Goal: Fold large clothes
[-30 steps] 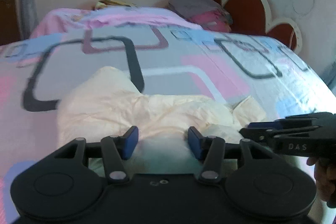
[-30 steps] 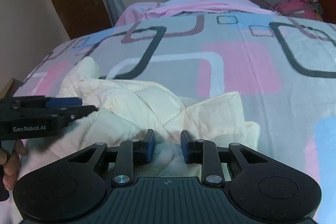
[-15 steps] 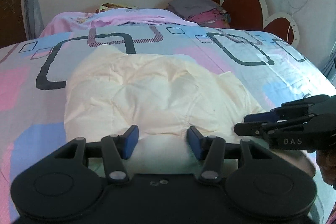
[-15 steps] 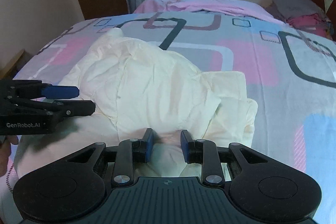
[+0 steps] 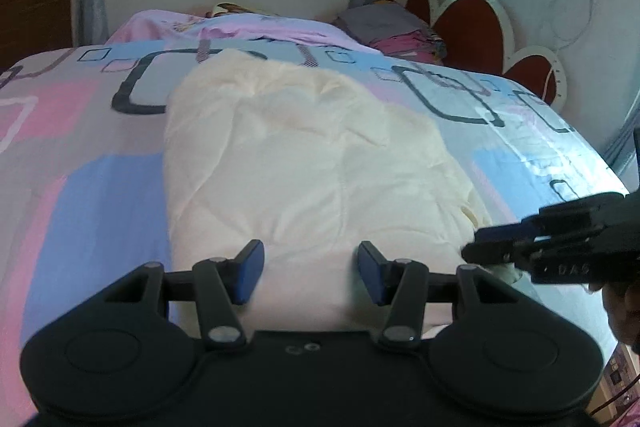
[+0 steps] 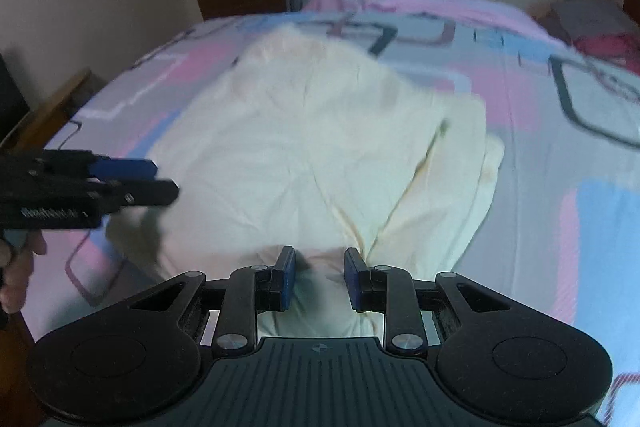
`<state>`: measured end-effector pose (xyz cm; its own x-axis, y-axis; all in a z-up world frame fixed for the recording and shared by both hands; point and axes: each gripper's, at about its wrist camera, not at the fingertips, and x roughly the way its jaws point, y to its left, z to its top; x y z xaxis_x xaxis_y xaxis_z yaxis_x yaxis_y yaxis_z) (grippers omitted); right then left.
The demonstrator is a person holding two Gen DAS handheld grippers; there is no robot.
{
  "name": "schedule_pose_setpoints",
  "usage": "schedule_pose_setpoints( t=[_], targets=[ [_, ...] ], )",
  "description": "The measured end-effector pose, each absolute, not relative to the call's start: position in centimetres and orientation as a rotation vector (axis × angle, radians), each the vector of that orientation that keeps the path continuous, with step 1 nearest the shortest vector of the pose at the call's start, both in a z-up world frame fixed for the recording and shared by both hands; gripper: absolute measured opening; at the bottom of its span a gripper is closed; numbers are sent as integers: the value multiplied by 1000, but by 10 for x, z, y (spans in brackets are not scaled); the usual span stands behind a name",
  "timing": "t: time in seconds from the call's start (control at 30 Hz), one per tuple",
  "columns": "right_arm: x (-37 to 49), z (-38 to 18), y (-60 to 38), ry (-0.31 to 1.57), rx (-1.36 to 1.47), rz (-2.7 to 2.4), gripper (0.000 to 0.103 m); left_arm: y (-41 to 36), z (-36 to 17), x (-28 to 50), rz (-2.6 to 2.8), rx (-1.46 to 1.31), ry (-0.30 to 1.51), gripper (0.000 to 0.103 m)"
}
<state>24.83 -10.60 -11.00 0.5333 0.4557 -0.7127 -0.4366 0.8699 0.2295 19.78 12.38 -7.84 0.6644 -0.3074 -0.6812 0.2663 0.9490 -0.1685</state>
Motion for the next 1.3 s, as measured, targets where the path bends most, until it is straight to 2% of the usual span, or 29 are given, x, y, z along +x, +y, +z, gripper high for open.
schedule_pose_setpoints(
  t=[1.1, 1.13, 1.17, 1.2, 1.23, 1.27, 1.3],
  targets=[
    [246, -128, -97, 890, -38, 494, 27, 110, -98, 174, -162, -11, 792, 52],
    [242, -123, -100, 877, -28, 480, 27, 110, -96, 174, -154, -7, 798, 53],
    [235, -116, -105, 841, -13, 450, 27, 108, -92, 170, -135, 1, 809, 61],
    [224, -107, -113, 785, 8, 414, 27, 106, -86, 163, -111, 11, 800, 80],
    [214, -101, -121, 749, 28, 386, 47, 102, -77, 151, -93, 23, 759, 91],
    [205, -96, -127, 732, 41, 366, 98, 98, -68, 137, -79, 38, 695, 102],
    [193, -91, -133, 689, 49, 342, 102, 93, -60, 124, -65, 51, 642, 103]
  ],
)
